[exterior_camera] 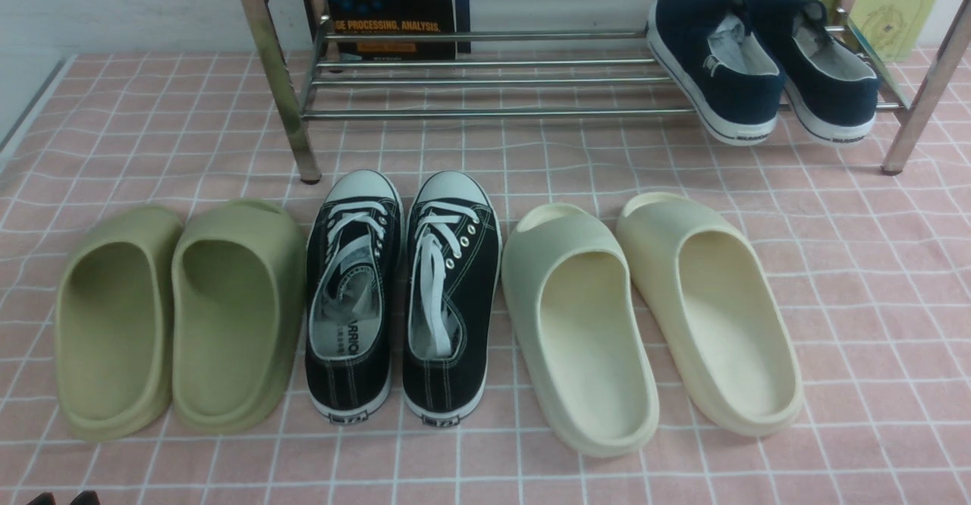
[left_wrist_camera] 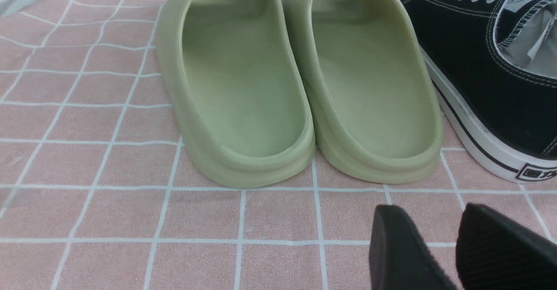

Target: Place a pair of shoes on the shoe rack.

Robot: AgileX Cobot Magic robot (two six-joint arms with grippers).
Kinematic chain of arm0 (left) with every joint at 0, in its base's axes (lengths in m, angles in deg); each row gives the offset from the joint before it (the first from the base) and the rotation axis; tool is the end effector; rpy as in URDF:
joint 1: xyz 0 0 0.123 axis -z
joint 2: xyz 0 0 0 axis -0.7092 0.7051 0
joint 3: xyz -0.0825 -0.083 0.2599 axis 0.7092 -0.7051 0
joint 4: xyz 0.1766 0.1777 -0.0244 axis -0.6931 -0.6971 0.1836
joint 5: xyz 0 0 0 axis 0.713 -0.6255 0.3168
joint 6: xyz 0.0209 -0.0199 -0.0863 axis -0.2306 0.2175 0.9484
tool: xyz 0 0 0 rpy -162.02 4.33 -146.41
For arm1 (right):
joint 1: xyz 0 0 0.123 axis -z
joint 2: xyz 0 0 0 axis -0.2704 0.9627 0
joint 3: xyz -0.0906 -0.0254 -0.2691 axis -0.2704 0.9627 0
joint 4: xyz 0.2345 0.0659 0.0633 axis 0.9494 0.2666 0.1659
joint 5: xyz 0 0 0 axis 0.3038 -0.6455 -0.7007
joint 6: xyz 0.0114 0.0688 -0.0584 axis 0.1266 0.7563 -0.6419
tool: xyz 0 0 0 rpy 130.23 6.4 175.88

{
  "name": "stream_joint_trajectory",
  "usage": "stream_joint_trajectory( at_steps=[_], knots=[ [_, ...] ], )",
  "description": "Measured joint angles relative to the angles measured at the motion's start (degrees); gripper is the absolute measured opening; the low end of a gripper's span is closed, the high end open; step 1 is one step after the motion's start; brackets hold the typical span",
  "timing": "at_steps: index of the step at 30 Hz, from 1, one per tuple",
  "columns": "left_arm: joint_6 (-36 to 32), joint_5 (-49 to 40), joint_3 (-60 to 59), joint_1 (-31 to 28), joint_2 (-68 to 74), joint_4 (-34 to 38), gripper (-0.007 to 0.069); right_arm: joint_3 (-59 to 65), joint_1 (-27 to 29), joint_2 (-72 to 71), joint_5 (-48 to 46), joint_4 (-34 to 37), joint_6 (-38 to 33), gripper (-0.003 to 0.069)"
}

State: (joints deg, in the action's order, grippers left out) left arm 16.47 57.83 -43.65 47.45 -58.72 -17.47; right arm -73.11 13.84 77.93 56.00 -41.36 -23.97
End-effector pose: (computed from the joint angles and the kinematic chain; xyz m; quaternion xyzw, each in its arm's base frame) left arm 0.0522 -0.0028 0.1725 0.0047 0.8047 -0.0255 0.5931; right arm 0.0521 0.0041 0.1750 -0.0534 0.8009 -0.0048 0.5963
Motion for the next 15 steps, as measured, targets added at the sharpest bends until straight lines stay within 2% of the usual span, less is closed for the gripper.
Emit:
stream_joint_trajectory(
  at_steps=[15],
  knots=[
    [0.00, 0.00, 0.00, 0.00, 0.00, 0.00, 0.0239, 0.00, 0.00, 0.00, 0.00, 0.00, 0.11, 0.0027]
  ],
)
